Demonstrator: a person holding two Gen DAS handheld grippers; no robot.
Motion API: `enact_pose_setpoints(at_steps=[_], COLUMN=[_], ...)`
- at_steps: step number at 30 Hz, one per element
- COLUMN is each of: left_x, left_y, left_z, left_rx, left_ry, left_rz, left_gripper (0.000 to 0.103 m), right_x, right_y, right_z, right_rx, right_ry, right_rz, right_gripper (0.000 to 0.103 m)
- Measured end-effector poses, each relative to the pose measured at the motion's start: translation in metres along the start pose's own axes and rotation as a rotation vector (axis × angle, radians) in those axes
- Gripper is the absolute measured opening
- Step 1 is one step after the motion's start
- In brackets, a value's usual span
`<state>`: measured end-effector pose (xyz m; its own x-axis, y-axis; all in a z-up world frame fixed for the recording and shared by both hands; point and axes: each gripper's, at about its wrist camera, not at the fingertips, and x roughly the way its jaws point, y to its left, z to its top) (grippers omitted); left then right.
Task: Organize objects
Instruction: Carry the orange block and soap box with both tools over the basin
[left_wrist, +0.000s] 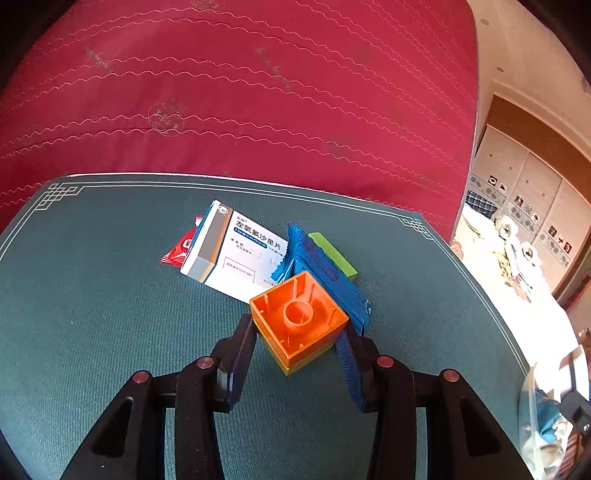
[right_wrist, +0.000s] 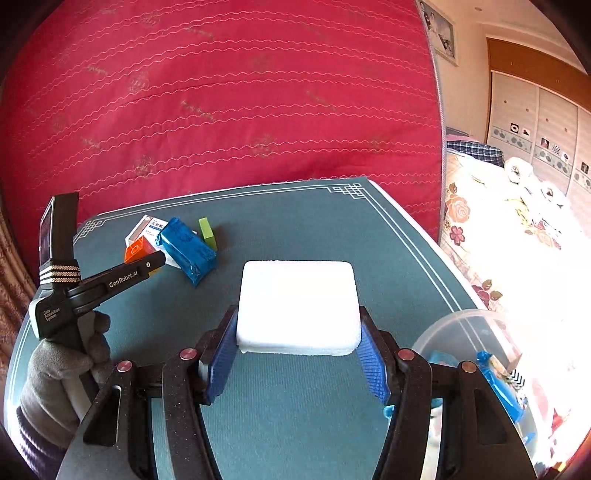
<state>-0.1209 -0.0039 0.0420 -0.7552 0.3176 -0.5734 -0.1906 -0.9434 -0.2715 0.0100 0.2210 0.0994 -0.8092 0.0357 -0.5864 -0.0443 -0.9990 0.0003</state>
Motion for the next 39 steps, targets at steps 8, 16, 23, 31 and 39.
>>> enact_pose_setpoints(at_steps=[8, 16, 23, 31, 39], left_x=[-0.001, 0.006, -0.005, -0.034, -0.034], left_y=[-0.035, -0.074, -0.126, -0.186, -0.239], left_z=[-0.009, -0.022, -0.034, -0.035, -0.037], left_rx=[0.134, 0.210, 0.263, 0.336, 0.368], left_ry=[-0.022, 0.049, 0.092, 0.054, 0.081], left_rz=[-0.020, -0.073, -0.179, -0.257, -0.366], left_gripper=[0.046, 0.046, 0.046, 0.046, 0.046], right_x=[-0.054, -0.063, -0.054, -0.037, -0.040], right_y=[-0.081, -0.179, -0.235, -0.238, -0.234], right_z=[-0.011, -0.039, -0.071, -0.079, -0.085], right_rx=[0.078, 0.220, 0.333, 0.307, 0.306], right_ry=[-0.063, -0.035, 0.008, 0.045, 0.033], right_rz=[-0.053, -0.110, -0.118, -0.112, -0.082], right_gripper=[0.061, 0.061, 0.061, 0.061, 0.061])
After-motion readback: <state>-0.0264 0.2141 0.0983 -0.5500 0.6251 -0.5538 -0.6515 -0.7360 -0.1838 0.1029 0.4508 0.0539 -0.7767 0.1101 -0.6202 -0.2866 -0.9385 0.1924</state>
